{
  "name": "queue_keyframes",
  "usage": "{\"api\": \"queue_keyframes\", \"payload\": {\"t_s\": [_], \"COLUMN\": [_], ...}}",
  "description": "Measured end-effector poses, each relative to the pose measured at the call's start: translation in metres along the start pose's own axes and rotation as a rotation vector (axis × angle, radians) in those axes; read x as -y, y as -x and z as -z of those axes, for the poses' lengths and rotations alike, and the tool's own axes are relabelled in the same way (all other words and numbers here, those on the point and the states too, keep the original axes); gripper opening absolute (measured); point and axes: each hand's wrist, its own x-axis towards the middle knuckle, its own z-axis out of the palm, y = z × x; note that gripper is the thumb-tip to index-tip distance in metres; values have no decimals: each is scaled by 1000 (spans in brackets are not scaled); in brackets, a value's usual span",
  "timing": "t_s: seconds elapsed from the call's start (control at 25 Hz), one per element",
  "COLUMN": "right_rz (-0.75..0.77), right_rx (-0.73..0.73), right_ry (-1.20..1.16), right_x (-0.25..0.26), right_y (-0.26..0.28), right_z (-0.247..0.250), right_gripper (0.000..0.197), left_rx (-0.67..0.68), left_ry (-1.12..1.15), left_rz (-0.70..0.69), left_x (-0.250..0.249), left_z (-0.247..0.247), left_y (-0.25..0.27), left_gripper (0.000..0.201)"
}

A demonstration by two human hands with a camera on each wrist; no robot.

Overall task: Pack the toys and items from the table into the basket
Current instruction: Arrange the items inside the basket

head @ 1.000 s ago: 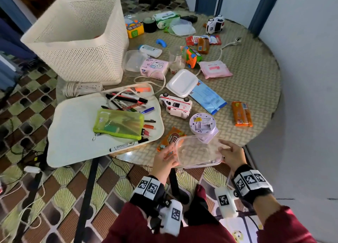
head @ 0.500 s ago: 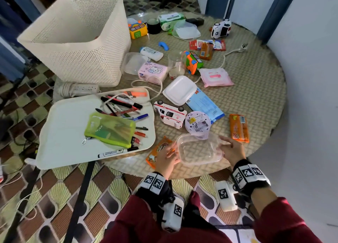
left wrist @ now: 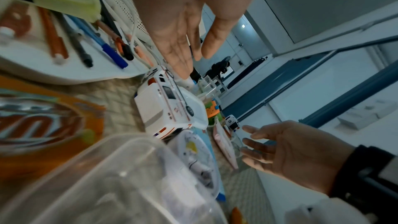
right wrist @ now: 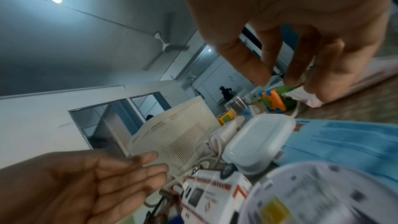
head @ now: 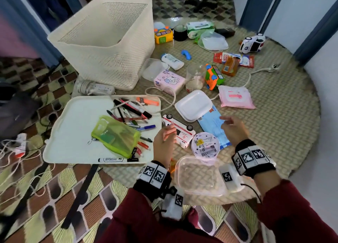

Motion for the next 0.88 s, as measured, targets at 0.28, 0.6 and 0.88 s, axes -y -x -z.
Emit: {"api": "queue_keyframes", "payload": {"t_s": [0.28,0.6,0.88], "right_rz": [-61,-69,-72], "right_rx": [177,266,132], "right_ry": [14,273,423], "right_x": [31,39,22], "right_y": [-89,-137,-145], "right_z": [-37,-65,-60], "right_gripper": [35,57,42], "left_rx": [78,91,52], "left_ry": [-64,-185,-151], "left_rz": [186,485,334], "left_x": [-28,-38,-25], "left_z": [-35,-62,-63], "left_y": [-77,-133,-137], "left_gripper": [37,10,56]}}
